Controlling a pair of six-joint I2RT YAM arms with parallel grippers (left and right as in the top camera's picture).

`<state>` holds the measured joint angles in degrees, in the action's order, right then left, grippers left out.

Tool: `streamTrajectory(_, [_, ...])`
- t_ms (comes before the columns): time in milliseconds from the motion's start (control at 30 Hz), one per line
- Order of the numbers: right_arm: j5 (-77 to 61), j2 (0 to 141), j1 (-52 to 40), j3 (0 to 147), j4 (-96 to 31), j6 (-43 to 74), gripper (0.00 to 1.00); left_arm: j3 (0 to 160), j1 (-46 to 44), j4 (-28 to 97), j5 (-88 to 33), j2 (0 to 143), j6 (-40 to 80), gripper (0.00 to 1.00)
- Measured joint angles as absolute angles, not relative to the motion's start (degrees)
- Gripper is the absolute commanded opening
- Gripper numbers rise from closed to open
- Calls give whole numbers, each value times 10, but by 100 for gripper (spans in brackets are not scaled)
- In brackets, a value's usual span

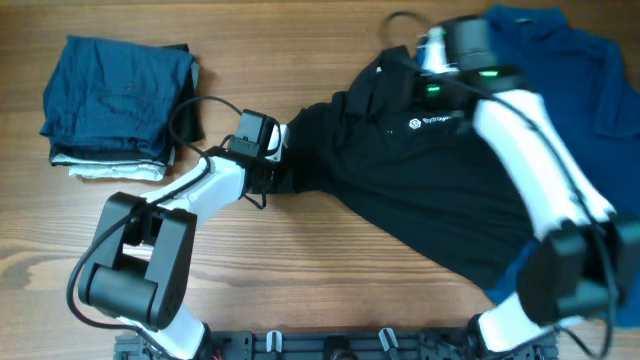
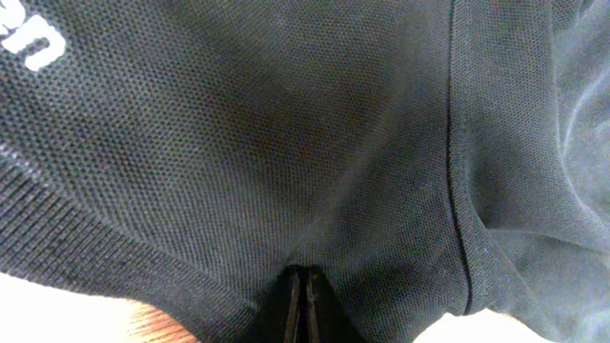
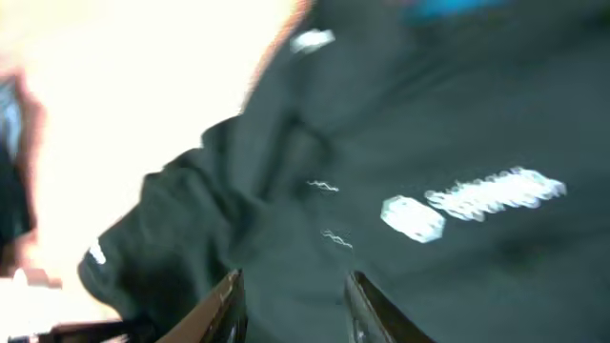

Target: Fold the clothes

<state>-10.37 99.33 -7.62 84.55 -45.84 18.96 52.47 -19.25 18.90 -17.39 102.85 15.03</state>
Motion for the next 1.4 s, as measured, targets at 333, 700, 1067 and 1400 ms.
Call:
streamTrajectory(333, [-74, 1046, 152, 820, -534, 150, 27, 525, -192, 184, -167, 1025, 170, 4])
streamTrajectory(700, [-79, 1193, 232, 813, -478, 129, 26, 527, -192, 182, -139, 1017, 171, 4])
streamTrajectory(1067, [-117, 1199, 244, 853, -539, 91, 50, 528, -192, 202, -111, 1017, 171, 4])
streamTrajectory(1400, [-53, 1160, 245, 858, -450, 103, 32, 535, -189, 263, -51, 1008, 201, 4])
